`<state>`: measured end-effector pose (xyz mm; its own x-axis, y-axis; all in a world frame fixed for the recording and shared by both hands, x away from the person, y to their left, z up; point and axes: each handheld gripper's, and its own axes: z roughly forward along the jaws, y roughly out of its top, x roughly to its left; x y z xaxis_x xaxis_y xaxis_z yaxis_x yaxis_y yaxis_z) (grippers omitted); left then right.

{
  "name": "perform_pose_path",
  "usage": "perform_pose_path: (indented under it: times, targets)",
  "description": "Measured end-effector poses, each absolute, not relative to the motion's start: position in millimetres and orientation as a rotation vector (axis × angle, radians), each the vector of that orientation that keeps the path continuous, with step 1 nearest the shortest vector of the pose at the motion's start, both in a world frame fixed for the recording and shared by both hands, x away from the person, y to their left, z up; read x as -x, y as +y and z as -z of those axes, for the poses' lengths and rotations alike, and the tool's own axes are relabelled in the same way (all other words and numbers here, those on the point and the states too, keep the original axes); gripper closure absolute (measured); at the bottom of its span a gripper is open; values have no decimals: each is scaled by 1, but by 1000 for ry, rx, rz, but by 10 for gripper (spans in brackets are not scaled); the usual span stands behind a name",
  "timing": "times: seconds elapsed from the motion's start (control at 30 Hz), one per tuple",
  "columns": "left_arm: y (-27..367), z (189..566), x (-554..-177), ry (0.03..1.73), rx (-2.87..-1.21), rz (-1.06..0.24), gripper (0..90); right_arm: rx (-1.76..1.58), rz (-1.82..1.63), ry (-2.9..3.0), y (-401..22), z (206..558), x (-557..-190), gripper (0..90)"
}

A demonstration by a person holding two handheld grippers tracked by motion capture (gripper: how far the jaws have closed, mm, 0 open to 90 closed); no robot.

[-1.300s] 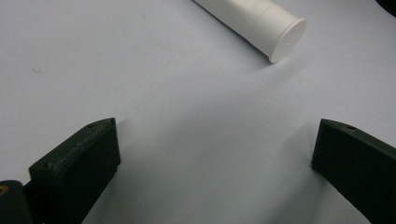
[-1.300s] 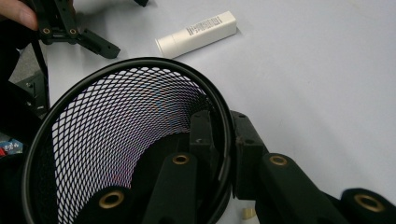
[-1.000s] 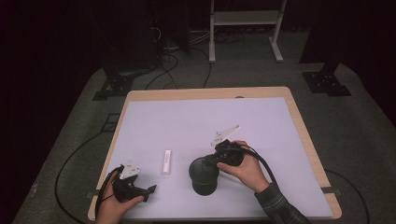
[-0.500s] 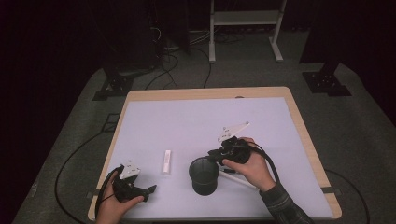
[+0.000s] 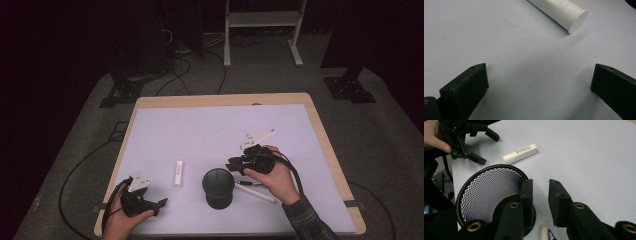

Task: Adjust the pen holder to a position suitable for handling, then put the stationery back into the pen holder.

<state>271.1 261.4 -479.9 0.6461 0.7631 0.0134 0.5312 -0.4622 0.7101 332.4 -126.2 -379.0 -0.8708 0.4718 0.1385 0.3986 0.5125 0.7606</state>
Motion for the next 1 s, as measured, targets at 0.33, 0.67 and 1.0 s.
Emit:
perform_pose_path:
  times: [0.33,0.67,1.0]
  targets:
    - [262,480,-271,999,-2178,-437,2,-819,-1322,2596,-147,376,-333,635]
    - [262,480,-271,997,-2181,-436,2,-882,-1307,2525,-170,379,-334,535]
    - [261,479,-272,998,-2182,-435,2,-969,-1270,2444,-199,384,-333,424]
